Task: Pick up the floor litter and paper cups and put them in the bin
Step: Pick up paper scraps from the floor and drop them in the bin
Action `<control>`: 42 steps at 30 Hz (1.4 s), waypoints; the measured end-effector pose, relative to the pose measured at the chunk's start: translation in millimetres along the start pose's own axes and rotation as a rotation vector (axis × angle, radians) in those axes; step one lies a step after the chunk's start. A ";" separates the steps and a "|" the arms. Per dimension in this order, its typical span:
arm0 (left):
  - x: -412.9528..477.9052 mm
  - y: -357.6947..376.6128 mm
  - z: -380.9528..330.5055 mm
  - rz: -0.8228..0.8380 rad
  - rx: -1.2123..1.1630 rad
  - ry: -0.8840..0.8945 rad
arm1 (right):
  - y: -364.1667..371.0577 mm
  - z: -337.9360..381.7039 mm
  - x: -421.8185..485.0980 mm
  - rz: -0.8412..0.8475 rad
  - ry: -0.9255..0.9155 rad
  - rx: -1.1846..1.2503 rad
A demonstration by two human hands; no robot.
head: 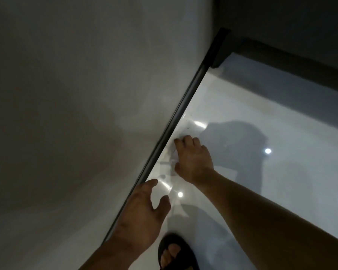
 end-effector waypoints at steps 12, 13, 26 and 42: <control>-144.3 -10.7 -120.4 0.195 -0.221 0.203 | -195.0 24.8 -194.5 -0.235 0.022 0.519; -161.3 -13.8 -130.6 0.213 -0.237 0.216 | -213.0 30.7 -210.6 -0.257 0.020 0.537; -351.5 -13.0 -192.7 0.431 -0.056 0.351 | -314.7 67.5 -396.3 -0.549 0.256 0.576; -544.4 249.6 -288.5 0.396 0.347 0.638 | -221.4 -137.0 -774.3 -0.382 1.080 0.462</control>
Point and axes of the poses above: each hand's wrist, its own x-axis towards the middle knuckle, its own y-axis out of the palm, z = x × y, the point moved 8 cm from there along x, towards the middle knuckle, and after that the axes turned 12 degrees about -y, right-handed, at the moved point
